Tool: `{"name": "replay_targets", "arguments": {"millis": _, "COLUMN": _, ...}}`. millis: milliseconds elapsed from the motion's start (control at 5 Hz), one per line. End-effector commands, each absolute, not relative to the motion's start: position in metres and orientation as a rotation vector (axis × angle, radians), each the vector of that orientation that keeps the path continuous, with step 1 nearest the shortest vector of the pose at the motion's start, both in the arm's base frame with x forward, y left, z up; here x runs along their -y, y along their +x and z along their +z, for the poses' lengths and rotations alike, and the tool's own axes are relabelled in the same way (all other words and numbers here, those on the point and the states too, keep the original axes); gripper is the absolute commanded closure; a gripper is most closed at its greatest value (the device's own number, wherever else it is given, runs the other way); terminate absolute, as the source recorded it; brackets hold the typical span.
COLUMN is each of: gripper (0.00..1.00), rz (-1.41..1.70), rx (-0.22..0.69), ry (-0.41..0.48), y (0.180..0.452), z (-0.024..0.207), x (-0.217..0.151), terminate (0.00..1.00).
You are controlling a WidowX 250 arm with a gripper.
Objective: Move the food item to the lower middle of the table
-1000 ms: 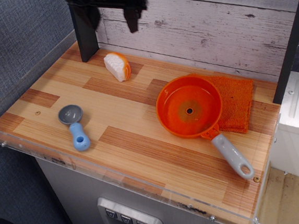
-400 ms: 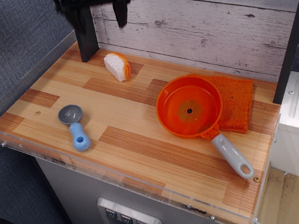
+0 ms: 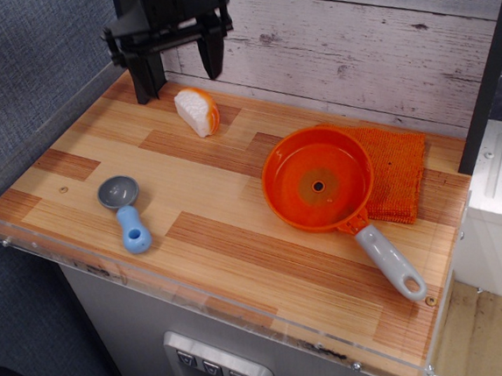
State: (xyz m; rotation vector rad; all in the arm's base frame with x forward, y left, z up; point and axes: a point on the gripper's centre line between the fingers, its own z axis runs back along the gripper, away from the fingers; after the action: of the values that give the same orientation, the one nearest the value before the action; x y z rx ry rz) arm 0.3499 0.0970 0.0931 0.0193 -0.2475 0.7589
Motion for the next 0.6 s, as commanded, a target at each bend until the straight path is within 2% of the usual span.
{"name": "replay_targets", "arguments": {"millis": 0, "gripper": 0.00, "rz": 0.717, "rx": 0.274, "ry": 0.017, "y": 0.380, "z": 0.080, "x": -0.100, "terminate": 0.00}}
{"name": "replay_targets", "arguments": {"millis": 400, "gripper": 0.00, "rz": 0.750, "rx": 0.239, "ry": 0.028, "y": 0.400, "z": 0.047, "x": -0.116, "terminate": 0.00}}
